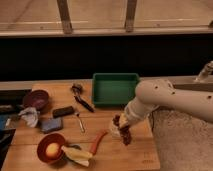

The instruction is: Place grapes in paper cup

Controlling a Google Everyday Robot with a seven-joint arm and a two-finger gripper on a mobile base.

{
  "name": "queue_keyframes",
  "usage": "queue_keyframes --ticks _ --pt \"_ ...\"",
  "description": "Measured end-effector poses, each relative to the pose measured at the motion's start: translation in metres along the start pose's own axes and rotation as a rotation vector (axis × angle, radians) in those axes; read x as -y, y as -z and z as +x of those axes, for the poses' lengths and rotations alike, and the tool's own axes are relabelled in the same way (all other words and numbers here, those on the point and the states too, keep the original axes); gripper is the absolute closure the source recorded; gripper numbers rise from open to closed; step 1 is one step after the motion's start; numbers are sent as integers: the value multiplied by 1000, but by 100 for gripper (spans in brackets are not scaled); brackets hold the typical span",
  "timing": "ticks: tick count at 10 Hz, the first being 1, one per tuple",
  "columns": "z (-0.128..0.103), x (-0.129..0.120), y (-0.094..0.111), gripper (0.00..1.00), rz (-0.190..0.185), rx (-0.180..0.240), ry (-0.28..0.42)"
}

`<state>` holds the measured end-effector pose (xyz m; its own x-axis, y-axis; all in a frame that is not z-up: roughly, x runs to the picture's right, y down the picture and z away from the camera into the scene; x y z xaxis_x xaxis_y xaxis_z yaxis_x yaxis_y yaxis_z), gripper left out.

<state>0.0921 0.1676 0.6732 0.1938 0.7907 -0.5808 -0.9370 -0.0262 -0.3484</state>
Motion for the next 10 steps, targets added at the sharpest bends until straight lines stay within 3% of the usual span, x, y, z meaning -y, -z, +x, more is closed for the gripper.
queue_keyframes --ticks 3,5,7,10 --pt "-7 -4 4 100 5 8 18" --pt "-9 -4 -2 98 -5 -14 23" --pt "-10 -2 -17 79 -17 -58 24" --pt "-10 -1 -21 48 -18 -86 22"
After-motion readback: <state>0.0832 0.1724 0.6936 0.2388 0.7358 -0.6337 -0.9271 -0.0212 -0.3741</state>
